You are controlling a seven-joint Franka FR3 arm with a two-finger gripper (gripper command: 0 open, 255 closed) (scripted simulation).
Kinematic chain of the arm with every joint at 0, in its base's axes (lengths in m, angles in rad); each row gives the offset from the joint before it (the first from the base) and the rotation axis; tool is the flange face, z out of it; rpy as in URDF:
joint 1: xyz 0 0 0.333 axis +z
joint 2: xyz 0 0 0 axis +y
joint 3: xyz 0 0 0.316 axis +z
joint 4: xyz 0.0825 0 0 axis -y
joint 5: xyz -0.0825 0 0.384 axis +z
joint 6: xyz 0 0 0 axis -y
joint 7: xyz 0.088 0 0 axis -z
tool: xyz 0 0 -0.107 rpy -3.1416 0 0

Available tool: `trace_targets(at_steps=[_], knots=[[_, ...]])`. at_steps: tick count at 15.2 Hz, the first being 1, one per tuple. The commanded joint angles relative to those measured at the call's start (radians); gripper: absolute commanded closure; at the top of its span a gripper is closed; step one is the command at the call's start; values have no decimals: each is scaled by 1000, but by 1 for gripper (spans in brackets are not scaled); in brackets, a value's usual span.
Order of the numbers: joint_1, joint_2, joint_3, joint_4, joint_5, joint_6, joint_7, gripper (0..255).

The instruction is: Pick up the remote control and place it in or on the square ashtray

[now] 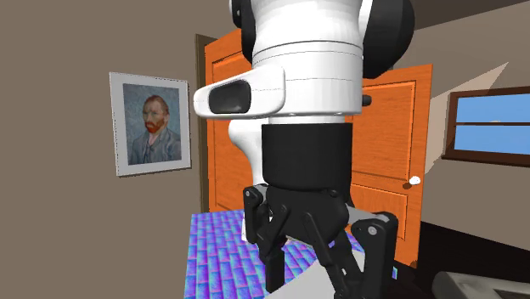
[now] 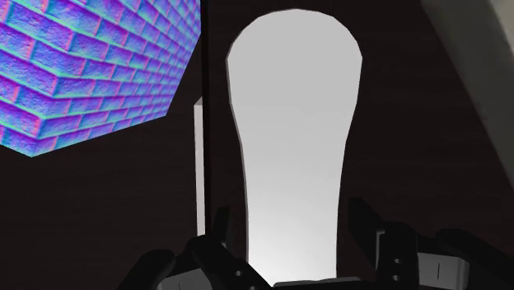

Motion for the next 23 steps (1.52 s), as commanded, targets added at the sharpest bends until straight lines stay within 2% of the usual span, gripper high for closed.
trace_targets(at_steps=[1,18,23], knots=[[0,-15,0,10,0,-25,1,255],[-1,-111,-1,138,1,-250,2,255],[50,-24,59,246,-3,-268,115,255]])
